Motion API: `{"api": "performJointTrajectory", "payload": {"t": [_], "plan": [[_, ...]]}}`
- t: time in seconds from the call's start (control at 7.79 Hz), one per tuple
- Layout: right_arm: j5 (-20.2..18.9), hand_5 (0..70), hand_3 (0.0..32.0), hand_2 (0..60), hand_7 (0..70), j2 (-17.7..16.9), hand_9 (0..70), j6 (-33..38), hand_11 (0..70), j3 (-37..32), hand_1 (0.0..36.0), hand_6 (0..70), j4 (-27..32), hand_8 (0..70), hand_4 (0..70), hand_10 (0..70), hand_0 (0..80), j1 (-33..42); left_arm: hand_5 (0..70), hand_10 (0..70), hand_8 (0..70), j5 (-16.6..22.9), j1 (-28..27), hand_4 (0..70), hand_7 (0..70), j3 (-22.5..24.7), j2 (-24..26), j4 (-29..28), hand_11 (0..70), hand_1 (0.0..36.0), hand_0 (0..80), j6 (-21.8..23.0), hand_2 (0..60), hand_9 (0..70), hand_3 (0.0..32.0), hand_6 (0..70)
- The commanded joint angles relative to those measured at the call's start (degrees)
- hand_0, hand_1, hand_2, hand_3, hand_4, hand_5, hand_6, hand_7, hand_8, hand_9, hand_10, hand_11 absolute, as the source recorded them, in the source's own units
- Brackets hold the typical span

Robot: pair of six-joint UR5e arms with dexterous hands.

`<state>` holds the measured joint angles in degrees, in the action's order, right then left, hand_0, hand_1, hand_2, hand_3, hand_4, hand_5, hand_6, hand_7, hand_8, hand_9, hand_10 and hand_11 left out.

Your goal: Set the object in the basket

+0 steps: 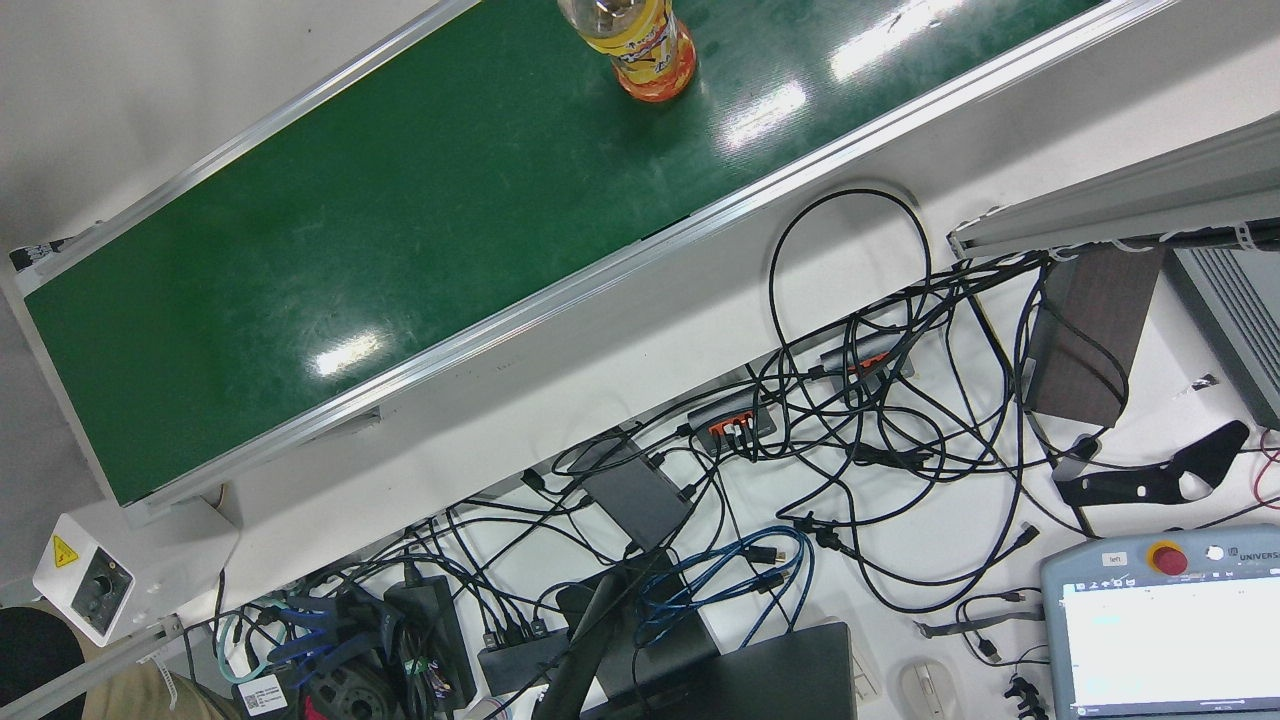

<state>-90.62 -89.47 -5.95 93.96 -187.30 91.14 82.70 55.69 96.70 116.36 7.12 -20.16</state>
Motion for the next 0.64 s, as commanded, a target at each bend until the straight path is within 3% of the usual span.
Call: {"api": "performJointTrajectory", "payload": {"t": [0.0,0.51], "plan": [[0.00,0.0,0.0,0.0,0.0,0.00,0.0,0.06,0.0,0.00,0.0,0.0,0.00,0.0,0.0,0.0,0.0,0.00,12.1,6.2,6.6,0.01,0.04,15.5,0.0,-0.02,0.00,0.00,10.3,7.7,52.4,-0.06,0.0,7.2,0.8,0.5],[0.00,0.0,0.0,0.0,0.0,0.00,0.0,-0.03,0.0,-0.09,0.0,0.0,0.00,0.0,0.0,0.0,0.0,0.00,12.3,6.2,6.4,0.10,0.04,15.5,0.0,-0.02,0.00,0.00,10.3,8.0,52.4,0.03,0.0,6.8,0.4,0.2]]}}
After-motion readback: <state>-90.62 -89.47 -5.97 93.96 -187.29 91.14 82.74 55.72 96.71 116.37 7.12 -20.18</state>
